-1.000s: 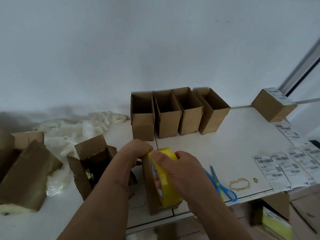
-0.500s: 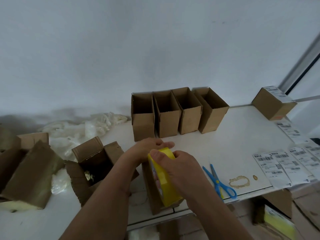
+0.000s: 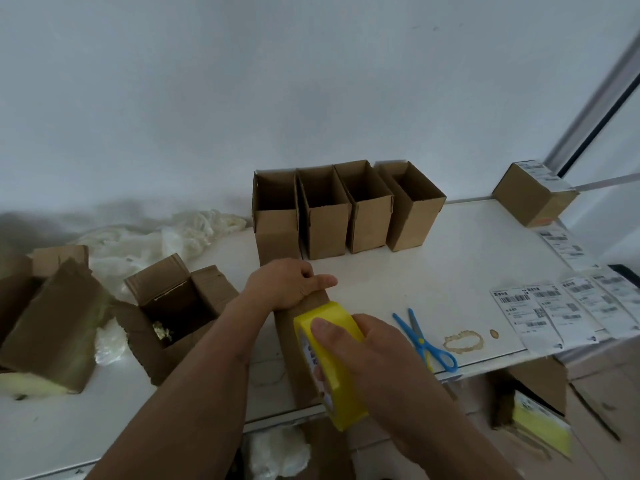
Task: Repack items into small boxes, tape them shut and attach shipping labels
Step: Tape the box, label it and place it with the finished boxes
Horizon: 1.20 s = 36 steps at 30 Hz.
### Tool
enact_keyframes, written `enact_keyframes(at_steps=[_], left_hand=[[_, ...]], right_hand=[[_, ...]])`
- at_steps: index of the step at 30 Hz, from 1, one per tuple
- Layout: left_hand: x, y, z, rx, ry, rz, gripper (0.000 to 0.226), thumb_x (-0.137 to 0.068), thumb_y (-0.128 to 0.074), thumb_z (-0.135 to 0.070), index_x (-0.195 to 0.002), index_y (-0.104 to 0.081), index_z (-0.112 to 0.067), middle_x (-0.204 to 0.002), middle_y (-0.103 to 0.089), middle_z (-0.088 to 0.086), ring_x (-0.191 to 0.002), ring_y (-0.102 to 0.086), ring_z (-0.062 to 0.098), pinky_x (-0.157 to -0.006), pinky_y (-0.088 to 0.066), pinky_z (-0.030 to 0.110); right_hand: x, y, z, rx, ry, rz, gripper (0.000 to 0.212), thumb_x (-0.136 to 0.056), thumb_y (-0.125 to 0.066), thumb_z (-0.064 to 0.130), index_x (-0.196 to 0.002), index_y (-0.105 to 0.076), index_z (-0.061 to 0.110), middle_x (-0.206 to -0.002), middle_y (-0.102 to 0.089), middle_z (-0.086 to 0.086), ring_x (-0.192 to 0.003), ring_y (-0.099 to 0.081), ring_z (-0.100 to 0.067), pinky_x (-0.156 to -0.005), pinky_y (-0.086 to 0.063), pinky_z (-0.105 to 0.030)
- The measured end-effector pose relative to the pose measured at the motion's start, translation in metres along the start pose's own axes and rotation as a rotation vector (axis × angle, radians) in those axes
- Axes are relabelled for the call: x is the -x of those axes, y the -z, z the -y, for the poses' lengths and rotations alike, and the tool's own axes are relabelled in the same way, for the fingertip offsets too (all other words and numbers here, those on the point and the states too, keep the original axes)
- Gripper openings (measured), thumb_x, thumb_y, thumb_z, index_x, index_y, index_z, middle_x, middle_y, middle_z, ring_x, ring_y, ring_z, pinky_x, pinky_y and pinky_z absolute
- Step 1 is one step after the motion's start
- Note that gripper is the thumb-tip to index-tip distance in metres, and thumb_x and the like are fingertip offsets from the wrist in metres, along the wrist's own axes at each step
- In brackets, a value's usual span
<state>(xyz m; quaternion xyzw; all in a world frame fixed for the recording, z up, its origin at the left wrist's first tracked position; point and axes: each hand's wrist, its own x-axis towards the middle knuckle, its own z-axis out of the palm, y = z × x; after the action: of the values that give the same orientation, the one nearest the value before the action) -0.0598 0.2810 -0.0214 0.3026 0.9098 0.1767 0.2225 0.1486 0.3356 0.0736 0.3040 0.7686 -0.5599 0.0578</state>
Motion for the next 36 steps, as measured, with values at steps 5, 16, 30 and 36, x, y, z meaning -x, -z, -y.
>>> enact_keyframes(at_steps=[5,16,30,36], left_hand=[[0.002,0.001,0.003,0.012,0.002,-0.026,0.057,-0.079,-0.041,-0.083,-0.084,-0.06,-0.029,-0.086,-0.06,-0.004,-0.085,-0.058,0.014,-0.088,-0.051,0.04],[0.012,-0.006,-0.008,-0.246,-0.073,-0.338,0.059,-0.081,-0.037,-0.083,-0.086,-0.052,-0.026,-0.087,-0.054,-0.009,-0.08,-0.052,0.011,-0.075,-0.047,0.033],[0.055,-0.018,-0.03,-0.5,-0.117,-0.44,0.067,-0.093,-0.021,-0.07,-0.109,-0.056,-0.015,-0.106,-0.052,0.002,-0.092,-0.05,0.016,-0.075,-0.043,0.029],[0.065,-0.024,-0.03,-0.515,-0.064,-0.426,0.091,-0.08,-0.013,-0.081,-0.122,-0.051,-0.009,-0.117,-0.05,0.007,-0.101,-0.048,0.019,-0.087,-0.044,0.033]], right_hand=[[0.013,-0.001,-0.019,0.06,-0.03,0.018,0.044,-0.082,-0.051,0.066,-0.089,-0.061,0.024,-0.091,-0.067,0.001,-0.087,-0.064,-0.016,-0.083,-0.054,-0.036],[0.022,0.001,-0.038,0.077,-0.066,-0.009,0.041,-0.085,-0.048,0.065,-0.091,-0.057,0.025,-0.09,-0.062,0.004,-0.082,-0.059,-0.011,-0.069,-0.046,-0.025],[0.021,-0.007,-0.044,-0.018,0.019,-0.031,0.056,-0.073,-0.048,0.073,-0.091,-0.06,0.021,-0.092,-0.07,-0.006,-0.086,-0.067,-0.024,-0.081,-0.056,-0.045],[0.024,-0.007,-0.048,-0.045,0.021,-0.058,0.041,-0.085,-0.049,0.065,-0.091,-0.058,0.025,-0.09,-0.065,0.0,-0.084,-0.063,-0.017,-0.075,-0.054,-0.037]])
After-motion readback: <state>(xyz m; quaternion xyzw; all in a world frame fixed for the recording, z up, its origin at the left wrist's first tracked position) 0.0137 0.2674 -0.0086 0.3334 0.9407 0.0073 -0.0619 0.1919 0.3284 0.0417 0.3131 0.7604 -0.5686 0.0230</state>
